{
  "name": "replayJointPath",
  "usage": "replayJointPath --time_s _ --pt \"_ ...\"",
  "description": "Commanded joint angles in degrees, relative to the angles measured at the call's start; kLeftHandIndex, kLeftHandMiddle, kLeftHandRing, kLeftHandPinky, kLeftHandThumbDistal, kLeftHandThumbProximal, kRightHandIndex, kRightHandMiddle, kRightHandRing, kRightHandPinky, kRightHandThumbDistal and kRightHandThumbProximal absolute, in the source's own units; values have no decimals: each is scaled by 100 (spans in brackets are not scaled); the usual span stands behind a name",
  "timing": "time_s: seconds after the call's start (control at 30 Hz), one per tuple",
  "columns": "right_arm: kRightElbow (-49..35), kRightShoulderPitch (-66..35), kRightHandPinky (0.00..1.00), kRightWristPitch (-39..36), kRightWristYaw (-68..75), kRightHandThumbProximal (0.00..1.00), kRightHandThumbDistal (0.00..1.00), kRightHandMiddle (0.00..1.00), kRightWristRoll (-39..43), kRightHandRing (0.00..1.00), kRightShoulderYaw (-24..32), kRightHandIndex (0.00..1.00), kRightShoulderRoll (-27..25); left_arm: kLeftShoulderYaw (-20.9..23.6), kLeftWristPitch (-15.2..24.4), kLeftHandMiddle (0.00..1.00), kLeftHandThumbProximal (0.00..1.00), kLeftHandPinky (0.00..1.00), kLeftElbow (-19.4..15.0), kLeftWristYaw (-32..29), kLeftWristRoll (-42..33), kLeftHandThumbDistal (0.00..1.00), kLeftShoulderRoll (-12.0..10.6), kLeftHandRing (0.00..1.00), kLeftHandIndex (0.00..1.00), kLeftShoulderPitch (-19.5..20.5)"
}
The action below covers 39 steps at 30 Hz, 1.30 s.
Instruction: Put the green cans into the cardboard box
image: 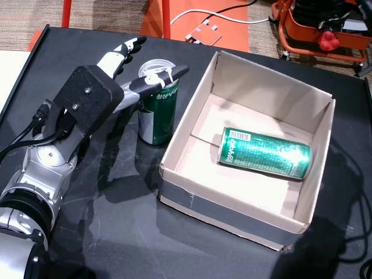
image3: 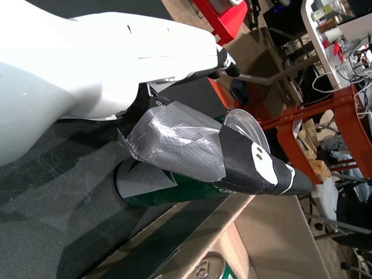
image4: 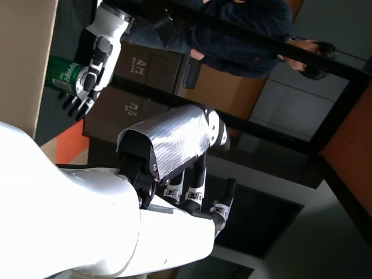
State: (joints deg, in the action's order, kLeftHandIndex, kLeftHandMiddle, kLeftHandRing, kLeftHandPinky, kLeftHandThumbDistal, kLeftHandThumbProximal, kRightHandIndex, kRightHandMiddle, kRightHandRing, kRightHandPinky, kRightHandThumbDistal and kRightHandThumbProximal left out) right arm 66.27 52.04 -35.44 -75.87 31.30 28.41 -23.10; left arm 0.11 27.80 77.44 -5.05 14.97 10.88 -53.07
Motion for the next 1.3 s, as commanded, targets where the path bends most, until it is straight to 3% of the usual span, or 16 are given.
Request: replayJointPath --time_s 0.0,0.07,0.13,0.2,0.27,0.3,0.43,0.47,0.53,0.77,0.87,1.07,1.17,1.27 --pt "65 92 78 -56 11 54 52 47 -75 49 2 97 -90 4 -70 100 58 100 65 -21 28 100 9 100 100 189" --pt "88 92 78 -85 45 53 42 47 -124 49 -20 98 -90 59 -12 100 58 100 56 -71 -29 100 -10 100 100 182" --pt "111 87 77 -186 107 52 40 46 -205 49 -51 96 -78 119 67 100 59 100 38 -133 -93 100 -32 100 100 154" --pt "120 78 78 -277 209 50 39 46 -334 50 -117 95 -66 148 234 100 61 100 9 -175 -136 94 -47 100 100 106" --pt "119 58 78 -477 386 55 44 45 -536 49 -220 93 -63 105 433 100 63 100 -22 -174 -112 91 -37 100 99 57" --pt "126 50 78 -618 482 61 56 44 -644 49 -270 91 -62 86 554 100 65 100 -37 -183 -102 98 -30 100 100 34" --pt "213 80 79 -857 610 67 78 42 -793 48 -363 88 -41 184 943 100 65 100 -91 -445 -276 100 -68 100 100 -48" --pt "232 85 79 -870 635 66 74 42 -816 48 -373 87 -40 228 990 100 65 100 -101 -558 -348 100 -84 100 100 -64" --pt "258 96 79 -890 676 70 81 41 -855 47 -389 85 -39 255 1127 100 65 100 -122 -702 -400 100 -95 100 100 -74" --pt "311 132 78 -779 646 68 84 41 -855 47 -412 84 -13 296 1528 100 66 100 -173 -909 -494 100 -112 100 100 -71" --pt "319 128 77 -755 662 67 83 40 -858 47 -419 84 1 401 1669 100 64 100 -200 -1137 -650 99 -118 100 100 -80" --pt "273 79 77 -885 737 68 65 40 -876 46 -432 82 -50 318 1740 100 61 100 -201 -1194 -602 100 -52 100 97 -86" --pt "222 40 77 -682 672 54 51 43 -779 48 -379 92 -114 -100 1721 100 69 100 -192 -813 -99 100 133 100 100 -119" --pt "162 -1 78 -618 521 60 59 44 -710 49 -324 94 -196 -407 1723 100 55 98 -154 -732 247 100 269 100 100 -173"
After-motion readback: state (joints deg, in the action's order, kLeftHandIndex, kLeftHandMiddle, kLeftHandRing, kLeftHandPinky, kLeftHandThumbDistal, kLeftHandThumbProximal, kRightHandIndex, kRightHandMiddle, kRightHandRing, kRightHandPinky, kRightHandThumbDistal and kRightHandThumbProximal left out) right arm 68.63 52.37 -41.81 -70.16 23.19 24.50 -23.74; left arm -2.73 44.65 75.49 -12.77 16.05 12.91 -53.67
